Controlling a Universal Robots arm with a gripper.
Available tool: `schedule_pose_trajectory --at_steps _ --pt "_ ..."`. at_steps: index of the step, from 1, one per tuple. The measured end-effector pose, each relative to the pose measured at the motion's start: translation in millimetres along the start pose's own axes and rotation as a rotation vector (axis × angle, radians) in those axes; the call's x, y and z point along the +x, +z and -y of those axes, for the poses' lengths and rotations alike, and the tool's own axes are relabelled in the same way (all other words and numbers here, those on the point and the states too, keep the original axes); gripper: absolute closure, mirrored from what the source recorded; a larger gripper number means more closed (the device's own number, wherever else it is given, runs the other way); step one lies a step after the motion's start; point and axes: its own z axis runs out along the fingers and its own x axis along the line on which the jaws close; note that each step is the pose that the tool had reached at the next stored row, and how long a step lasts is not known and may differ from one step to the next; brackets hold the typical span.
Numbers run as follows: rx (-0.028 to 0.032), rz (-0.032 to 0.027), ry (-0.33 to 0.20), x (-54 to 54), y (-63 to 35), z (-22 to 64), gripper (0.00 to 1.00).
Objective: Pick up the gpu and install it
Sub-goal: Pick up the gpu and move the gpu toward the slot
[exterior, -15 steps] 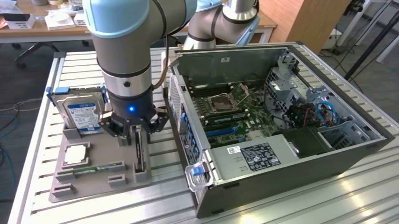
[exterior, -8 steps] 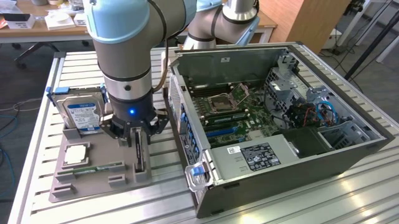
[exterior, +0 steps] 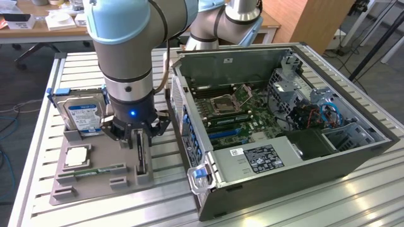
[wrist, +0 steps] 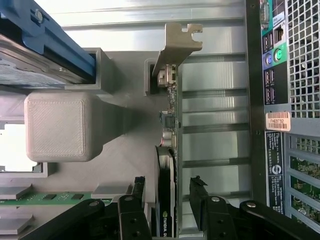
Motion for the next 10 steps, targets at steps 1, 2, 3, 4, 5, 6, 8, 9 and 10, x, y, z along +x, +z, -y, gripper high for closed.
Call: schedule_pose_trajectory --at_steps 1,2,3,4,5,6,8,9,10 --pt "-0.0001 0.0001 0.0 0.8 0.4 -0.3 0.51" --pt "-0.0001 0.0001 0.0 1.3 0.5 -0.4 0.51" --pt "-0.0001 0.0 0.0 1.5 0.5 -0.4 0.51" --pt "0.0 0.0 0.0 1.5 0.6 -0.4 0.51" --pt "0.0 -0.0001 0.0 1.5 0.6 -0.4 0.51" --pt "0.0 0.0 0.0 1.6 1.0 -0.4 0.51" --pt "0.0001 -0.0001 0.0 1.7 3.6 -0.3 0.51" --pt "0.0001 -0.0001 0.0 1.7 4.7 -0.3 0.51" --pt "0.0001 -0.0001 0.0 1.7 5.6 -0.2 0.51"
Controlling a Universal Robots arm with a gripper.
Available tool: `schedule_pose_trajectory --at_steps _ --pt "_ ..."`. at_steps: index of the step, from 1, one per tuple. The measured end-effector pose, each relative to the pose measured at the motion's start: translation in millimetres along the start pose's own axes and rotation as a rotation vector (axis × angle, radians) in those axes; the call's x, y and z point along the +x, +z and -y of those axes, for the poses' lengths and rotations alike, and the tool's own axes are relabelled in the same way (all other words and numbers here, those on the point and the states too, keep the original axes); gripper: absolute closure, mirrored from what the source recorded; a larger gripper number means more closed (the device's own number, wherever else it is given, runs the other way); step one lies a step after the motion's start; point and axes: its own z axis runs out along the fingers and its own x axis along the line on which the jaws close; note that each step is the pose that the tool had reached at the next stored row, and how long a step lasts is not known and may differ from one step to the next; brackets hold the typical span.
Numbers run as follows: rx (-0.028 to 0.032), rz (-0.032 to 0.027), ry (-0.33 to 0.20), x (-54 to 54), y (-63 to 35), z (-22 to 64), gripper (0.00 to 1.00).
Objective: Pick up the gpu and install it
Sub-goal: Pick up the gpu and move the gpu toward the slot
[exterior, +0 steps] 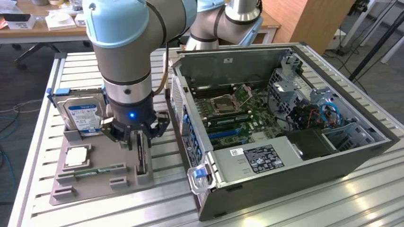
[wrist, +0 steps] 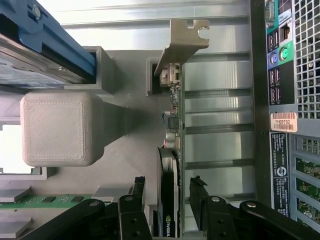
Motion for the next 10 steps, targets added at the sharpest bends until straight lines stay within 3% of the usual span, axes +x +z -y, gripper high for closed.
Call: schedule_pose_trajectory --at_steps 10 --pt "0.0 0.0 0.0 -1.1 0.6 -0.1 0.51"
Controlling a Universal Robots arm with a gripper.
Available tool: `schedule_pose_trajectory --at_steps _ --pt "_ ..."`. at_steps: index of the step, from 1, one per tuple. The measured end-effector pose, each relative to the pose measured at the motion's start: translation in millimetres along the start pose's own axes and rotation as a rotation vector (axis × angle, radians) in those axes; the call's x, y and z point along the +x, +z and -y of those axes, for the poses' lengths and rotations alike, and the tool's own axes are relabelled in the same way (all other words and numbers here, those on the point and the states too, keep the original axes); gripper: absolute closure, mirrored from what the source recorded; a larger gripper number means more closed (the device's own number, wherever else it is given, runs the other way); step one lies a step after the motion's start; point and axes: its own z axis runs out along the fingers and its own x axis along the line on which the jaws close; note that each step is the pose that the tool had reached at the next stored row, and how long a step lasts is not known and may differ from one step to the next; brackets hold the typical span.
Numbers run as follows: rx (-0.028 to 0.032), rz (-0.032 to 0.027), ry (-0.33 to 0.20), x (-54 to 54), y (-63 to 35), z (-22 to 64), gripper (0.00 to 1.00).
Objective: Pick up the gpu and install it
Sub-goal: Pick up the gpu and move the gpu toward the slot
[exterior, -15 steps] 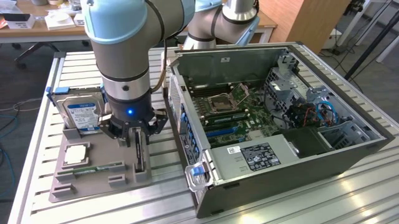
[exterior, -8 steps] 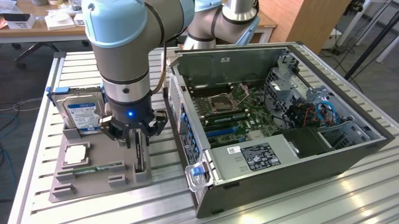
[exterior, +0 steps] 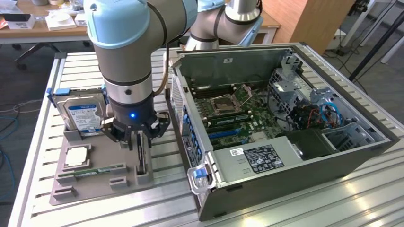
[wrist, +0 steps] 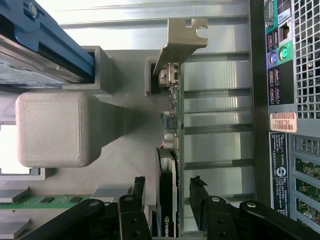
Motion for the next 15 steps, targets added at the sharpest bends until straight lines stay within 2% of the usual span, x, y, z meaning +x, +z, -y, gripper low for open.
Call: schedule_pose_trajectory --at_steps 7,9,10,15 --pt "0.0 0.0 0.0 0.0 0.0 0.0 0.51" --pt "0.0 0.0 0.0 0.0 0.0 0.0 0.53" --pt "0.0 0.0 0.0 0.0 0.0 0.0 0.6" --pt "0.0 0.0 0.0 0.0 0.0 0.0 0.6"
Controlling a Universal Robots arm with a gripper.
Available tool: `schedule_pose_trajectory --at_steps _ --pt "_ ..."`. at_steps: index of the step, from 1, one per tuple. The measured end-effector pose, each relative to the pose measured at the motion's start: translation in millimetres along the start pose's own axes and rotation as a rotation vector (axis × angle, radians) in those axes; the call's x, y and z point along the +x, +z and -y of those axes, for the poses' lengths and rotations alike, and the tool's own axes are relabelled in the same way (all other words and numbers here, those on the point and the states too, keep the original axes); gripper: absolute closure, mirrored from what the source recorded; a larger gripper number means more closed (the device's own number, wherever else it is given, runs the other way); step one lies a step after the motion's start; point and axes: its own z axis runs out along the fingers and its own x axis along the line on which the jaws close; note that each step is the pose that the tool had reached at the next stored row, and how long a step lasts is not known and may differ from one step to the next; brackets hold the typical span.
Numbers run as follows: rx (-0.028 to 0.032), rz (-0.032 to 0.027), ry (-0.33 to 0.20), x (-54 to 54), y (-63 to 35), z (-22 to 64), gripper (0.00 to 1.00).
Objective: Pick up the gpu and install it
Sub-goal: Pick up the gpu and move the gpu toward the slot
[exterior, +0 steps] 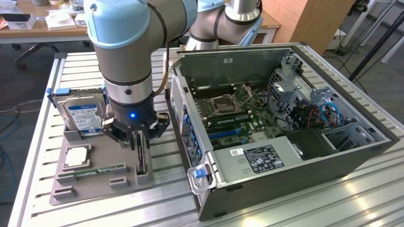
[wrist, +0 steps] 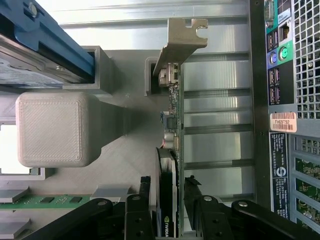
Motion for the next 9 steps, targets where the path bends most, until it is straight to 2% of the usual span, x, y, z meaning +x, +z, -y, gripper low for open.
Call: schedule_pose_trajectory --at_steps 9 --pt "-0.0001 0.0001 0.0 0.0 -0.6 0.0 0.6"
